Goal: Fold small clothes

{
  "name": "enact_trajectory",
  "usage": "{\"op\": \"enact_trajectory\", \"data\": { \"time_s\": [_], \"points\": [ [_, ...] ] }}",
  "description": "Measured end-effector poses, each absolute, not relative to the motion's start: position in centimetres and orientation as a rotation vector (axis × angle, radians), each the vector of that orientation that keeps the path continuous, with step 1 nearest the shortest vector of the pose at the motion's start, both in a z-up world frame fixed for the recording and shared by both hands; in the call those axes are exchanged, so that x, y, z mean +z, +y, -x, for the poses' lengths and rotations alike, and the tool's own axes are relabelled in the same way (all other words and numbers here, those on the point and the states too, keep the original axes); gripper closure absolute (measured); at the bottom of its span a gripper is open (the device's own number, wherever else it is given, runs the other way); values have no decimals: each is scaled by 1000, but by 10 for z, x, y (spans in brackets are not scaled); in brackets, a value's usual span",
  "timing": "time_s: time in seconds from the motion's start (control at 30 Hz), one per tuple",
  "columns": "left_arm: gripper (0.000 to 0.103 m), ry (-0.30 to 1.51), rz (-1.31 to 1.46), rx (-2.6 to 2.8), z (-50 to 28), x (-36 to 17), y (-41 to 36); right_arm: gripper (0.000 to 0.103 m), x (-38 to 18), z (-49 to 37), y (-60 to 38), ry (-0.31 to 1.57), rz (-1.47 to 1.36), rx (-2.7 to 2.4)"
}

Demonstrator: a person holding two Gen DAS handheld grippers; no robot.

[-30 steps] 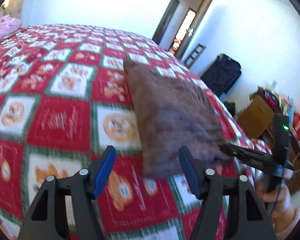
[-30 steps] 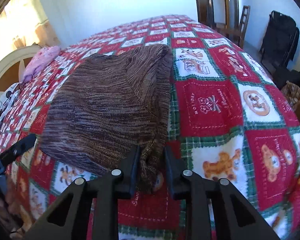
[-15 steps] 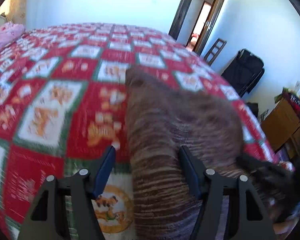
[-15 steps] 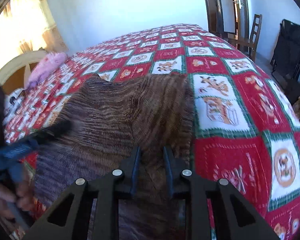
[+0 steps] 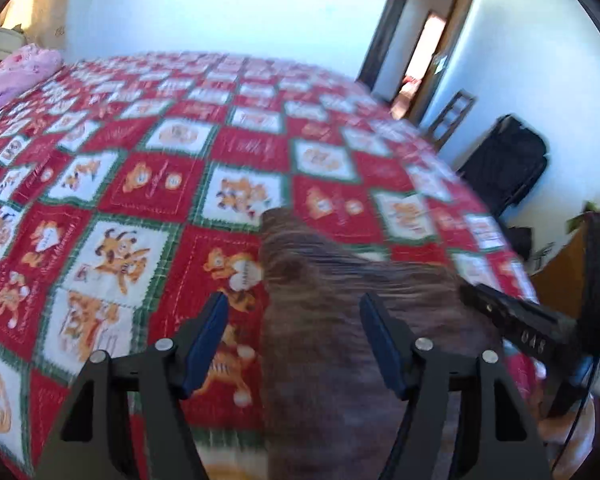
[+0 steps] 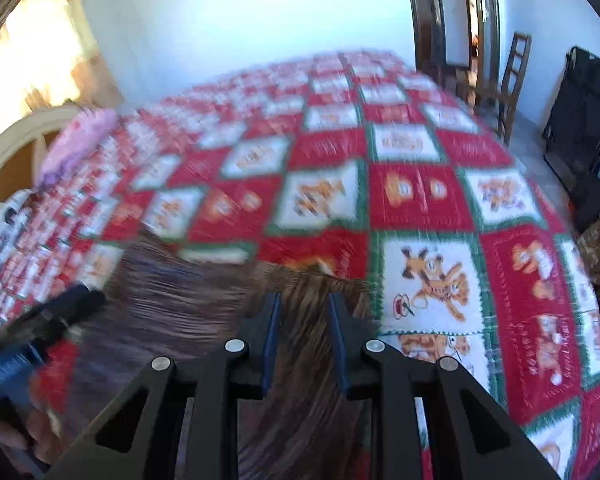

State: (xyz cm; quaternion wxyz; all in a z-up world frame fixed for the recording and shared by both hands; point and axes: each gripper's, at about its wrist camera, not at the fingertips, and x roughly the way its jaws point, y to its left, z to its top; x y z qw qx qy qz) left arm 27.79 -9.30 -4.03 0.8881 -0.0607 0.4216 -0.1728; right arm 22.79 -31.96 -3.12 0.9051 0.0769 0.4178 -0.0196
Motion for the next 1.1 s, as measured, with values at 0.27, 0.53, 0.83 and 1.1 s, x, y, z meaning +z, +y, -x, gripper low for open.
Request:
{"op": "enact_trajectory", "data": {
  "time_s": [0.27, 0.53, 0.83, 1.1],
  "points": [
    [23, 933, 125, -352, -291, -66, -96, 58, -47, -230, -331, 807, -155, -94],
    [23, 879, 130, -403, -247, -45, -59, 51, -17, -148, -358, 671, -376, -146],
    [23, 872, 192, -371, -181, -59, -22, 51, -45, -88, -354, 737, -376, -275],
    [23, 832, 137, -339, -160, -72, -16, 42, -49, -87, -358, 723, -403, -240]
  ]
}}
